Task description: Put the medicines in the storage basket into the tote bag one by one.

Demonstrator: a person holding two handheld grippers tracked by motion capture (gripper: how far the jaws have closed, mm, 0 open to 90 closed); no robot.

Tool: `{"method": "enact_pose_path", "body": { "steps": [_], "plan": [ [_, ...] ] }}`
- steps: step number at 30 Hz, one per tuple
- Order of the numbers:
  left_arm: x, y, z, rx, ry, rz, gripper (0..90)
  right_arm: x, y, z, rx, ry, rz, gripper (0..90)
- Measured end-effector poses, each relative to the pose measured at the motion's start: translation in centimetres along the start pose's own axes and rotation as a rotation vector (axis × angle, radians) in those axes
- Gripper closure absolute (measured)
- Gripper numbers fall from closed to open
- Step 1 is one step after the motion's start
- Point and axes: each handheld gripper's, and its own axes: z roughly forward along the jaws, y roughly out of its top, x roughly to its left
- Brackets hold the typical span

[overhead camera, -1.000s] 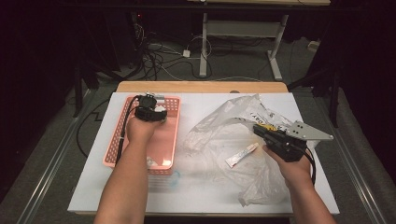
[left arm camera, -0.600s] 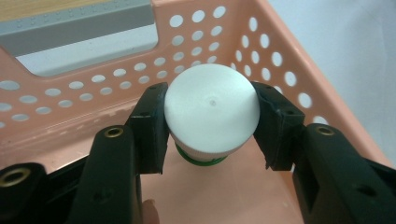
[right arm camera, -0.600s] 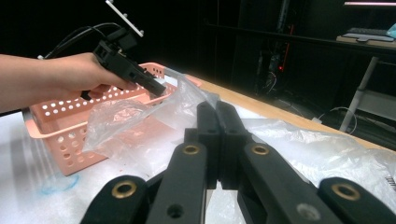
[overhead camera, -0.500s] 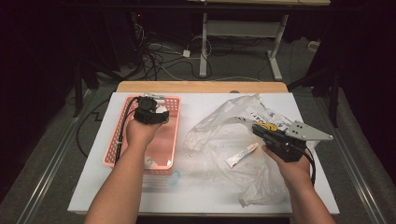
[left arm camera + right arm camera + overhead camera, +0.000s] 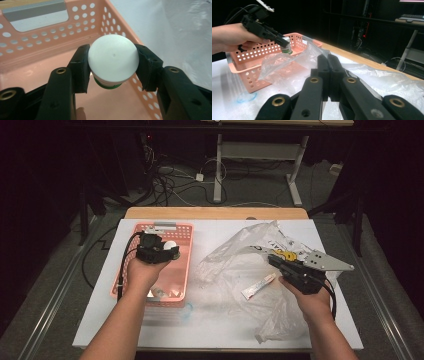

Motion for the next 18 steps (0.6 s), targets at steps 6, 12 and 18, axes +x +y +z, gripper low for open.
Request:
{"method": "enact_pose_path", "body": {
  "steps": [6,12,18],
  "plan": [
    [-1.3,-0.9,-1.8,-0.032,0.015,0.037,48.9,0.0,0.0,-0.1,-0.003,0.0,-0.005,90.0],
    [-2.5,-2.1,-3.3,-0.059,0.016,0.072,48.9,0.1,0.1,-0.1,0.0,-0.001,-0.01,90.0],
    [-3.5,-3.8,-4.6,-0.122,-0.017,0.056,48.9,0.2,0.0,0.0,0.005,0.002,-0.012,90.0]
  ]
}}
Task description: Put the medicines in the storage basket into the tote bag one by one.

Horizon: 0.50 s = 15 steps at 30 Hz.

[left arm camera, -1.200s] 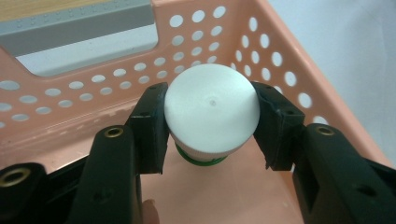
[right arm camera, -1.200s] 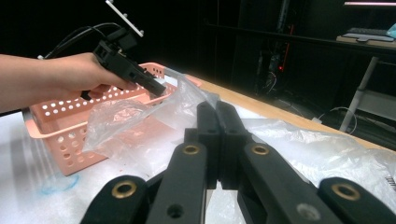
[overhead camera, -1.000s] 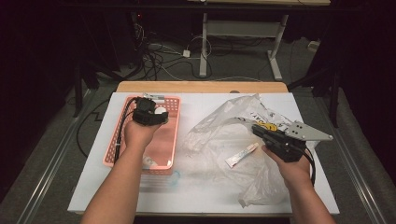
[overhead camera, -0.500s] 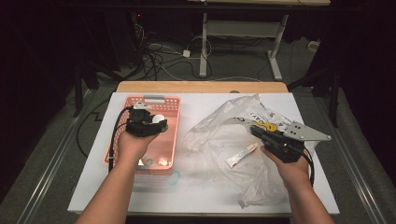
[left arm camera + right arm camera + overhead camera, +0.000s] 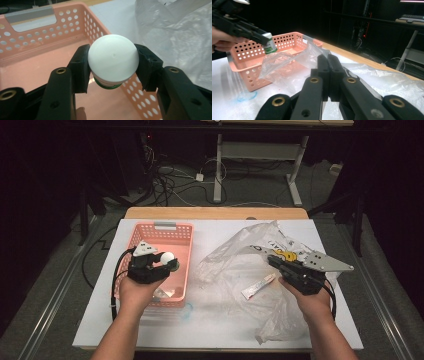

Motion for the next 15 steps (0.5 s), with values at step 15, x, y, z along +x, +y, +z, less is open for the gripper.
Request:
{"method": "enact_pose_path", "body": {
  "steps": [15],
  "plan": [
    [-0.9,-2.6,-1.1,-0.031,-0.001,0.01,48.9,0.3,0.0,-0.1,0.003,0.0,-0.014,90.0]
  ]
}}
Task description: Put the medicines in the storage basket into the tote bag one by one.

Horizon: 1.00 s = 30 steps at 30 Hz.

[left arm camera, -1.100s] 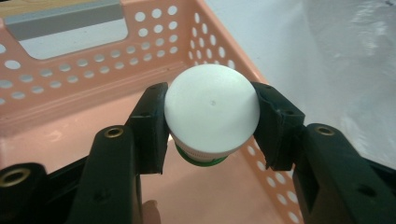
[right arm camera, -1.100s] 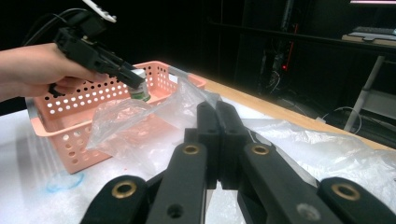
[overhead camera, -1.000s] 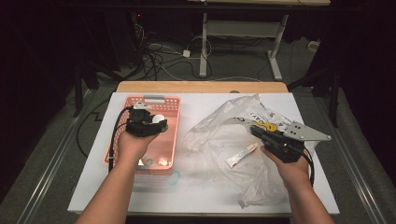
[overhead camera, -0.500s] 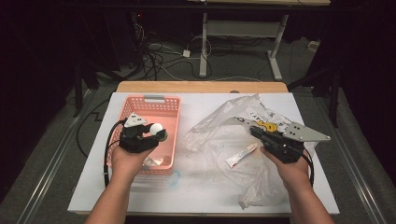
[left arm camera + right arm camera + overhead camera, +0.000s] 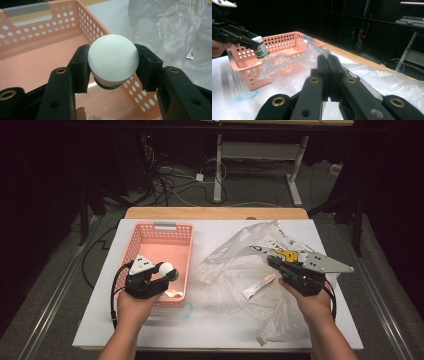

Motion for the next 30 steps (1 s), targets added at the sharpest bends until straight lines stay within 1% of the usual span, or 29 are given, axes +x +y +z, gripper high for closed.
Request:
{"method": "enact_pose_path", "body": {
  "steps": [2,3,6,9,14,16,19,24,28,30],
  "plan": [
    [0.1,0.0,-0.2,-0.012,-0.01,-0.011,48.9,-0.1,-0.1,0.1,0.003,0.001,0.0,90.0],
    [0.1,0.0,-0.3,-0.016,-0.006,-0.011,48.9,-0.1,-0.1,0.1,0.003,0.002,-0.002,90.0],
    [0.0,0.2,-0.7,-0.03,-0.004,-0.004,48.9,-0.1,-0.2,0.2,0.004,0.003,0.005,90.0],
    [-0.2,0.5,-1.1,-0.047,-0.014,0.004,48.9,-0.2,-0.3,0.2,0.006,0.003,0.006,90.0],
    [-1.0,0.7,-1.2,-0.051,-0.032,0.02,48.9,-0.2,-0.4,0.2,0.009,0.001,0.007,90.0],
    [-1.4,0.8,-1.3,-0.059,-0.04,0.028,48.9,-0.2,-0.4,0.2,0.008,0.001,0.007,90.0],
    [-2.1,1.1,-1.5,-0.071,-0.063,0.039,48.9,-0.2,-0.3,0.2,0.007,0.001,0.007,90.0],
    [-3.3,1.4,-1.8,-0.08,-0.1,0.063,48.9,-0.2,-0.4,0.2,0.007,0.002,0.006,90.0],
    [-4.4,1.6,-1.8,-0.085,-0.124,0.086,48.9,-0.2,-0.4,0.2,0.009,0.002,0.007,90.0],
    [-4.9,1.7,-1.8,-0.089,-0.144,0.087,48.9,-0.2,-0.4,0.2,0.009,0.002,0.008,90.0]
  ]
}}
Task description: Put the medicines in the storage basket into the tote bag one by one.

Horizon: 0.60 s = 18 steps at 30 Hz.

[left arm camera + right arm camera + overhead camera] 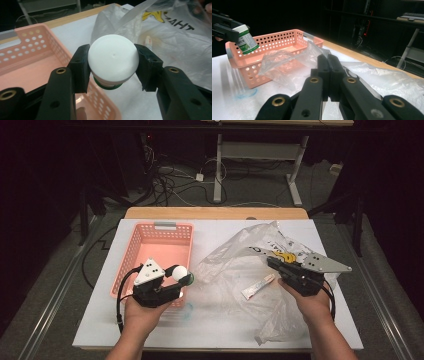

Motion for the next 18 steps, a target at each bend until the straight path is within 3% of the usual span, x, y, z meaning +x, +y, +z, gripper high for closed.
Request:
{"method": "enact_pose_path", "body": {
  "steps": [18],
  "plan": [
    [-2.8,-0.3,2.7,0.017,-0.088,0.047,48.9,0.1,0.0,-0.1,0.0,0.002,0.0,90.0]
  ]
}}
